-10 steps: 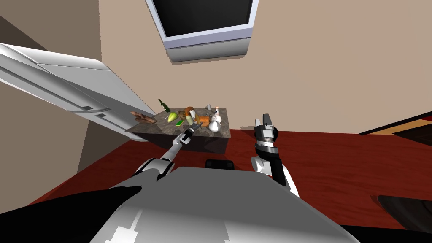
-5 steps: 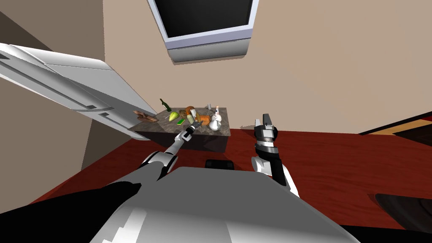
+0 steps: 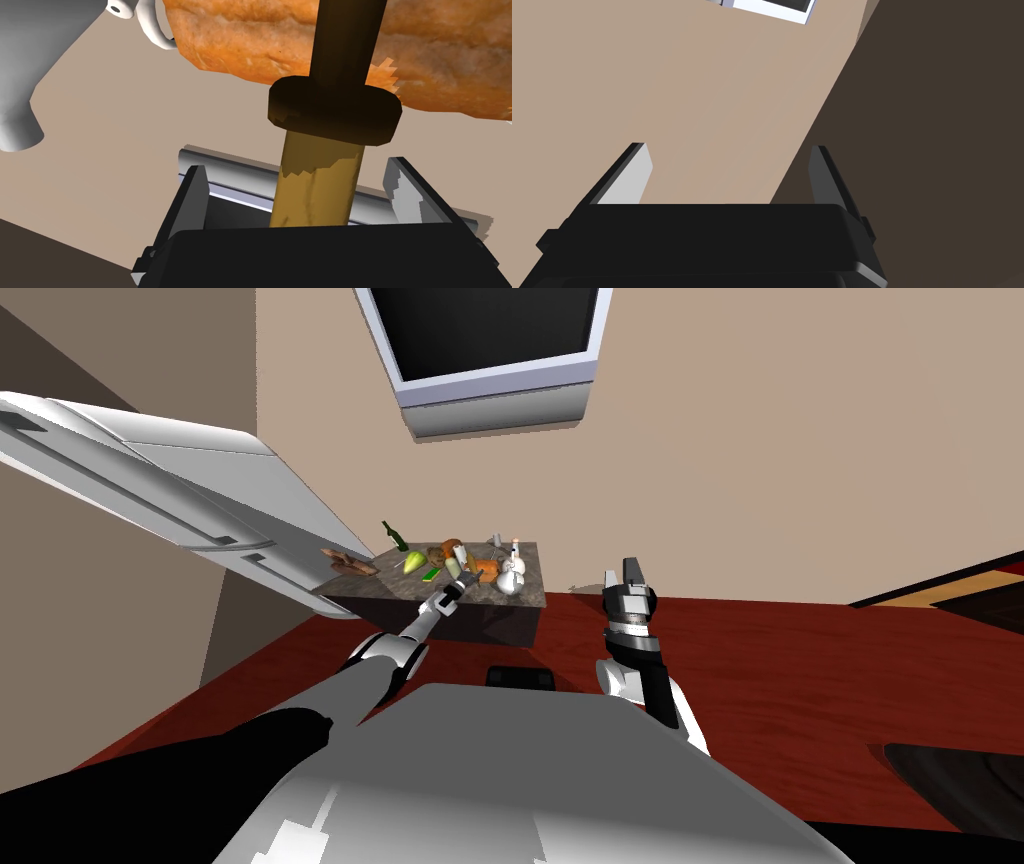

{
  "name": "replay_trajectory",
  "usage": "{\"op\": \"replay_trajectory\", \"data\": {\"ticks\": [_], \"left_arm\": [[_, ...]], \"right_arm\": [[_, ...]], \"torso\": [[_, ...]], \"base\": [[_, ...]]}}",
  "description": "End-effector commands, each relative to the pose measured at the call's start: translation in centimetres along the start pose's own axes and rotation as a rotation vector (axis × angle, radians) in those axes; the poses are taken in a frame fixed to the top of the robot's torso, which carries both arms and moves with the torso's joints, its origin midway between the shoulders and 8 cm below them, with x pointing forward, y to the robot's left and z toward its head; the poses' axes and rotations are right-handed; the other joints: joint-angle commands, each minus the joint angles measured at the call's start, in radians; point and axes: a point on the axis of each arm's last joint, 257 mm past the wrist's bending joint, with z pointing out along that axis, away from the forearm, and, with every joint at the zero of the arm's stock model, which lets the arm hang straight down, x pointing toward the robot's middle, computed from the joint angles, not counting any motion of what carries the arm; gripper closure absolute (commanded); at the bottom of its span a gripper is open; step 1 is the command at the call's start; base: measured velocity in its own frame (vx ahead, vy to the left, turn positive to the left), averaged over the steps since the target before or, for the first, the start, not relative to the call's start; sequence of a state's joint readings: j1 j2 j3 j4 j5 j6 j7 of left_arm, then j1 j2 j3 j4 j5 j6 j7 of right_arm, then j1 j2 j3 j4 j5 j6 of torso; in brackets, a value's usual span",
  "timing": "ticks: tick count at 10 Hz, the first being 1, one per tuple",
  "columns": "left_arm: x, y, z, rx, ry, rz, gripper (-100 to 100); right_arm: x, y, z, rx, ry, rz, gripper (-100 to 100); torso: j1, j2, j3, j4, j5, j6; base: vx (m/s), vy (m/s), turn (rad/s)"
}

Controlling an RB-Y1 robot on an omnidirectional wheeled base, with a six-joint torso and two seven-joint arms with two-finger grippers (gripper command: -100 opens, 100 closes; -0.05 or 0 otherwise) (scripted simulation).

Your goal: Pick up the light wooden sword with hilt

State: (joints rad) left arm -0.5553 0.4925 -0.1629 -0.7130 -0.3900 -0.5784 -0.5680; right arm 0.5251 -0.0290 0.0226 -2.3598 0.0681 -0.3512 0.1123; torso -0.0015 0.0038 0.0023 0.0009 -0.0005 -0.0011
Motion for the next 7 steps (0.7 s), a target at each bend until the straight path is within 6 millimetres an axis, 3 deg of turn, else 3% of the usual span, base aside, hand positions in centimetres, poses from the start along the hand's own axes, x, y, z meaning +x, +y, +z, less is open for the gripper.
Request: {"op": "replay_trajectory", "data": {"ticks": [1, 2, 4, 7], "left_arm": [[0.7, 1.0, -0.1, -0.022, 0.023, -0.005, -100], [-0.6, -0.6, 1.4, 0.018, -0.002, 0.003, -100], [-2.3, -0.6, 2.7, 0.019, -0.019, 0.012, -100], [-0.8, 0.6, 2.0, -0.01, 0.016, 0.003, -100]], "right_arm": [[0.0, 0.0, 0.0, 0.0, 0.0, 0.0, 0], [0.0, 0.0, 0.0, 0.0, 0.0, 0.0, 0], [0.0, 0.0, 0.0, 0.0, 0.0, 0.0, 0], [0.0, 0.0, 0.0, 0.0, 0.0, 0.0, 0]], "torso": [[0.0, 0.0, 0.0, 0.0, 0.0, 0.0], [0.0, -0.002, -0.001, 0.0, 0.0, 0.0], [0.0, 0.001, 0.001, 0.0, 0.0, 0.0], [0.0, -0.003, -0.002, -0.001, 0.0, 0.0]], "base": [[-0.009, -0.002, -0.002], [-0.058, 0.005, 0.036], [-0.058, -0.004, 0.004], [-0.003, -0.001, 0.0]]}}
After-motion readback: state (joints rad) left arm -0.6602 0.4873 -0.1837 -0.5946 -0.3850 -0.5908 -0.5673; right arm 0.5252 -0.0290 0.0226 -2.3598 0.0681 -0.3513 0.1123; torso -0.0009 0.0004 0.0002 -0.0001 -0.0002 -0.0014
